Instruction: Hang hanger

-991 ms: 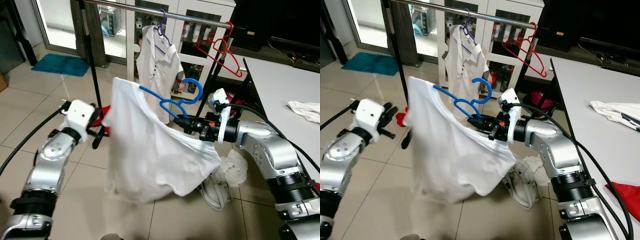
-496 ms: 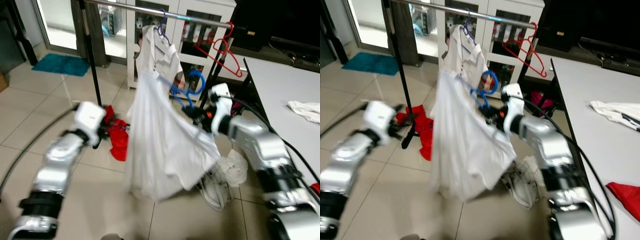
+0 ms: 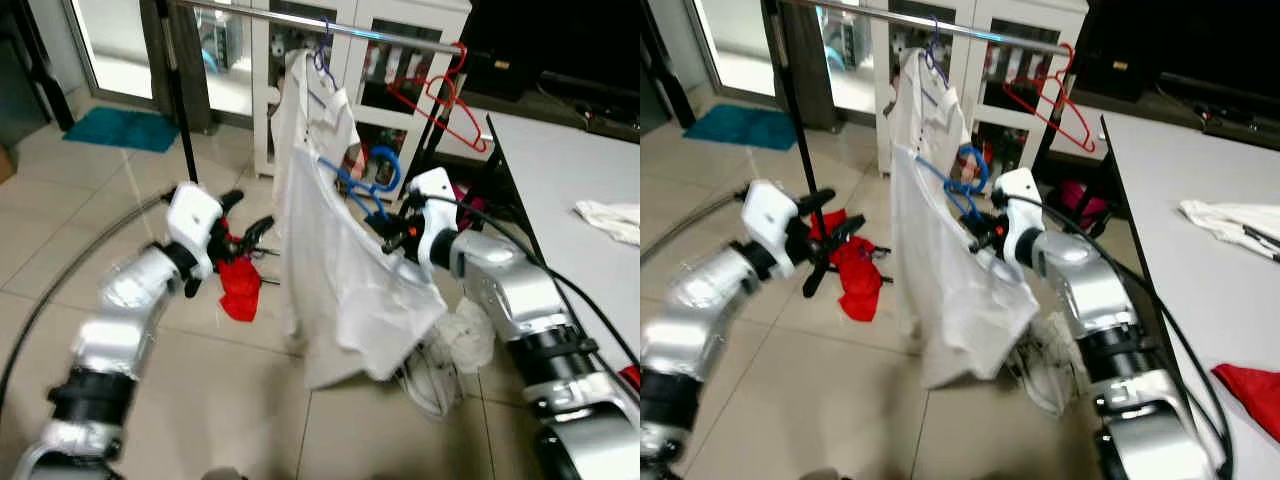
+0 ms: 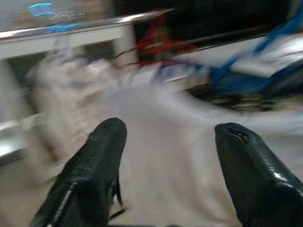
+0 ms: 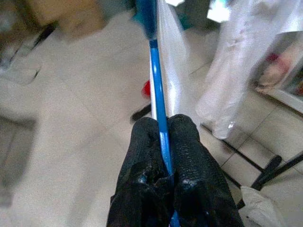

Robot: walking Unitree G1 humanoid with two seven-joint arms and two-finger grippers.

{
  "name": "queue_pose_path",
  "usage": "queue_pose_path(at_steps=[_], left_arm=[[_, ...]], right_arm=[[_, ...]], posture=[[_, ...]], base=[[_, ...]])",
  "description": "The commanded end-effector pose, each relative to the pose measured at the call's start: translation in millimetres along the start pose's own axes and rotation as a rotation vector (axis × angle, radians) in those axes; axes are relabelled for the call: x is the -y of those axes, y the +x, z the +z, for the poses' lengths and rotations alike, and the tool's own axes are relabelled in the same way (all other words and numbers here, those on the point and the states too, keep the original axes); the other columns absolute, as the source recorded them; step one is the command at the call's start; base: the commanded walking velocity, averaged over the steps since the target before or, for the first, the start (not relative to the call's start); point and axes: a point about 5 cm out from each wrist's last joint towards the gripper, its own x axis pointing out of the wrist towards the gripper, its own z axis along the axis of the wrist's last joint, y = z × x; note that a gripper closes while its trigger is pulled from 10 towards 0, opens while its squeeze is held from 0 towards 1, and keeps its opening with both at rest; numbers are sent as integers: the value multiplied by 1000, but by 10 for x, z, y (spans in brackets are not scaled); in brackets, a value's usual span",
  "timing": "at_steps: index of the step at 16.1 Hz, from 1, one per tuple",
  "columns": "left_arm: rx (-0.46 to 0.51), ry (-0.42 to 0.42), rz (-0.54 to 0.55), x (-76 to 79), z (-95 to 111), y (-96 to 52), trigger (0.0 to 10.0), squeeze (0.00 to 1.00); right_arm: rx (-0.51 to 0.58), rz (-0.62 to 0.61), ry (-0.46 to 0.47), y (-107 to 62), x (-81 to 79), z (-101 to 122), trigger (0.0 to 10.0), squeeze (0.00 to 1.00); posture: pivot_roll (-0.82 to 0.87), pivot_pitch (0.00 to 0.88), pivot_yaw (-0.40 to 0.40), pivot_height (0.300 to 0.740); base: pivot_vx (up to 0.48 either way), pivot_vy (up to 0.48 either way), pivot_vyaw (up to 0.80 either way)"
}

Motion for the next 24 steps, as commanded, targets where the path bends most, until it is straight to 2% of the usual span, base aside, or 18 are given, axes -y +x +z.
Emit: queue_pose_path(at_steps=[1,2,3,4,5,6,7,9,11,12,13,14,17,19,24], left_arm=[[85,27,-104,-38,327,26,10000,1000],[51,53,-223,-53,425,13,10000,1000],[26,70,-277,-62,456,4,10000,1000],[-54,133,-400,-118,514,7,10000,0],[-115,175,-489,-141,527,19,10000,0],[-115,175,-489,-141,527,19,10000,0],[-175,152,-636,-109,527,61,10000,0],[-223,167,-697,-114,488,106,10000,0],[-203,171,-726,-113,505,153,10000,0],[-189,176,-754,-96,510,192,2471,0],[-196,184,-786,-73,490,209,549,0],[-204,195,-809,-48,465,220,0,0],[-198,223,-845,-6,435,247,0,0],[-229,258,-878,35,379,269,0,0],[-242,274,-892,143,281,334,0,0]], right_arm=[[43,63,-97,-35,-33,160,10000,0],[36,133,-148,-65,-80,189,10000,0],[35,164,-169,-79,-102,204,10000,0],[34,255,-232,-129,-183,253,10000,0],[32,313,-272,-164,-249,281,10000,0],[32,313,-272,-164,-249,281,10000,0],[28,381,-314,-205,-344,313,10000,0],[29,420,-338,-232,-413,340,10000,0],[30,438,-354,-249,-463,355,10000,0],[32,452,-360,-258,-501,364,10000,0],[32,460,-362,-264,-529,367,10000,0],[29,459,-365,-268,-543,366,10000,0],[19,457,-377,-272,-561,364,10000,0],[11,469,-386,-260,-594,370,10000,0],[9,477,-391,-232,-618,395,10000,0]], posture=[[-22,0,-111,740],[-20,0,-112,740],[-20,0,-112,740],[-22,0,-105,740],[-25,0,-100,740],[-25,0,-100,740],[-29,0,-93,740],[-36,0,-81,740],[-39,0,-74,740],[-40,0,-71,740],[-41,0,-68,740],[-41,0,-66,740],[-37,0,-69,740],[-34,0,-75,740],[-33,0,-80,740]], base=[[0,0,0],[0,0,0],[0,0,0],[0,0,0],[0,0,0],[0,0,0],[0,0,0],[0,0,0],[0,0,0],[0,0,0],[0,0,0],[0,0,0],[0,0,0],[0,0,0],[0,0,0]])
